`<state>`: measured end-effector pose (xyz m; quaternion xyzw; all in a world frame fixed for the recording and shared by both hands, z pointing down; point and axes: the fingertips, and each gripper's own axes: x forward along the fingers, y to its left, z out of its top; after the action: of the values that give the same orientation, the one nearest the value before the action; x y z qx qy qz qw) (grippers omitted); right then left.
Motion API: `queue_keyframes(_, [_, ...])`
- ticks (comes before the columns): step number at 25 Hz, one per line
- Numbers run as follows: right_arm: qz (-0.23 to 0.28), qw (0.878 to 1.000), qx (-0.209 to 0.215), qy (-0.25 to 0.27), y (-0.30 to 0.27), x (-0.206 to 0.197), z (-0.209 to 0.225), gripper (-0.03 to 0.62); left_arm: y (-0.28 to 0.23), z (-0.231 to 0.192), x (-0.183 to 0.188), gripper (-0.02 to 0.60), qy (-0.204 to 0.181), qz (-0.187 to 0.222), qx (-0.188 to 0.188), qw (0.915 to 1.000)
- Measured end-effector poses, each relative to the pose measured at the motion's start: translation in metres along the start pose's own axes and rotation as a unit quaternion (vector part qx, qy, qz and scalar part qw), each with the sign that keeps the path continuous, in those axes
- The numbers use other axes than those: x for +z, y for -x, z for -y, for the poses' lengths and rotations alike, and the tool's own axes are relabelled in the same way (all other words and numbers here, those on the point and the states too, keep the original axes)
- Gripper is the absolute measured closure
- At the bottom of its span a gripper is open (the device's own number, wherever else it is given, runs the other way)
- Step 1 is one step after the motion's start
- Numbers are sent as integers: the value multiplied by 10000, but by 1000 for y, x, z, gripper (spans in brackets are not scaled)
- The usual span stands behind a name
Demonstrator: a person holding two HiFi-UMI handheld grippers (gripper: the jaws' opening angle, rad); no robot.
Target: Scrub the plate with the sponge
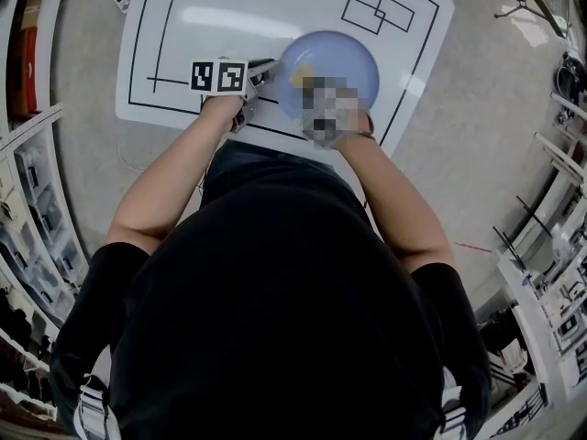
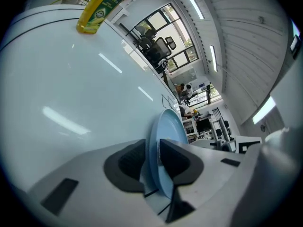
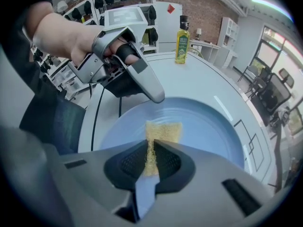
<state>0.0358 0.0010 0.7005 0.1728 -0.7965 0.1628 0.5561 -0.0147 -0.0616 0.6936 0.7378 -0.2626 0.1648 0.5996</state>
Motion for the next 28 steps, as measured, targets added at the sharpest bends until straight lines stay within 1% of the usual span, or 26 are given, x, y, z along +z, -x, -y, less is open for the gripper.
queue_keyframes(4, [205, 9995, 19, -243, 15, 4, 5, 562, 7, 2, 10, 440, -100, 71, 115, 9999])
queue_keyframes(7, [309, 9986, 10, -429, 26, 4, 10, 563, 13, 10, 20, 440, -179, 150, 95, 9997])
queue_keyframes(11, [510, 9962, -85, -702, 45, 5, 24, 563, 18, 28, 40, 440, -509, 273, 28, 9983])
queue_keyframes(16, [859, 9909, -244, -1008, 76, 7, 42, 563, 33, 62, 62, 440, -897, 620, -192, 9938])
queue_keyframes(22, [1480, 9756, -458, -1556, 119, 13, 62, 563, 57, 95, 77, 442, -1359, 886, -186, 9866])
queue_keyframes(28, [2109, 9544, -683, -2002, 168, 14, 78, 563, 80, 123, 85, 440, -1582, 1079, -194, 9813])
